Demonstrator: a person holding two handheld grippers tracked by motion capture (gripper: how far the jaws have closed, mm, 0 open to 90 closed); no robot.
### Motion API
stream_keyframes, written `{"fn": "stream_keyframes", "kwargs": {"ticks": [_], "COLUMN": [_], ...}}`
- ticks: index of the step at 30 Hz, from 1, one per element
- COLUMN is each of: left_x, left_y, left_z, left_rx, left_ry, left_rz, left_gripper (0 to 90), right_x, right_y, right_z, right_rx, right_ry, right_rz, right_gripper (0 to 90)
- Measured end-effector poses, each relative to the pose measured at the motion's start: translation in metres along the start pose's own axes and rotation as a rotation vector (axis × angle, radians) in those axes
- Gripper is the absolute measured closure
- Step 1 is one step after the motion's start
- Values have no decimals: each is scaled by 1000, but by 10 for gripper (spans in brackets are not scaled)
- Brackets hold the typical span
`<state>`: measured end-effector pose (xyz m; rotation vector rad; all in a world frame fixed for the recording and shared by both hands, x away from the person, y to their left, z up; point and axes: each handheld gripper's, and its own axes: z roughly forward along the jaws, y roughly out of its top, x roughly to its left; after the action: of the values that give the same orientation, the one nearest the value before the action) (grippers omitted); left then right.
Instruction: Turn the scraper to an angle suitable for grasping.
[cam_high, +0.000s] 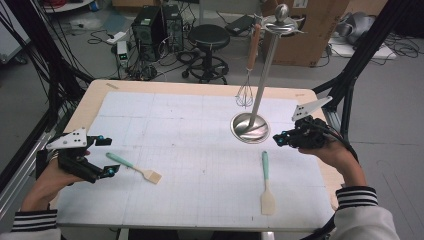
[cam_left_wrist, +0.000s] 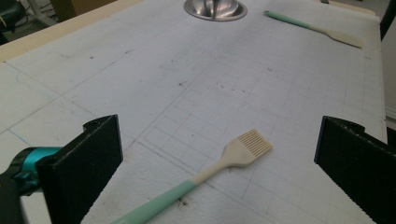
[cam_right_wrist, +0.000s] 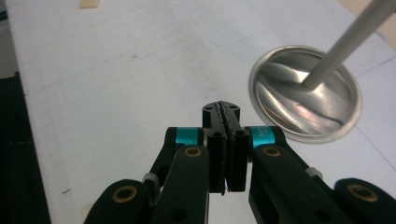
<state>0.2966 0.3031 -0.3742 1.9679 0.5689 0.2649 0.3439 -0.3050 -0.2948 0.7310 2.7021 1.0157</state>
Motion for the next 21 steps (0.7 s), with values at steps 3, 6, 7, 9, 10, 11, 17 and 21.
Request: {"fn": "stream_keyframes", "kwargs": {"ticks": [3,6,7,9,10,11,17,21], "left_x": [0,0,0,0,0,0,0,1], "left_y": [0,0,0,0,0,0,0,0], "left_z": [0,0,0,-1,-1,0,-1,-1], "left_rx": [0,0,-1,-2,-1,-2,1,-5], "left_ry": [0,-1,-2,-3,-3,-2,-4,-4], "left_rz": [1,4,6,5,3,1,4,3], "left_gripper": [16,16,17,17,17,17,16,16], "right_x": [-4,-8,-10,-13,-15,-16,-22,-25], "right_y": [-4,-10,-12,-16,-18,-20,-22,-22], "right_z": [3,10,13,19,22,24,38,46], "right_rx": [10,37,42,52,63,83,147,190], "right_ry": [-14,-30,-30,-29,-29,-32,-40,-34], "right_rz": [36,67,70,89,90,96,88,85], "right_gripper": [889,889,889,889,889,889,889,889]}}
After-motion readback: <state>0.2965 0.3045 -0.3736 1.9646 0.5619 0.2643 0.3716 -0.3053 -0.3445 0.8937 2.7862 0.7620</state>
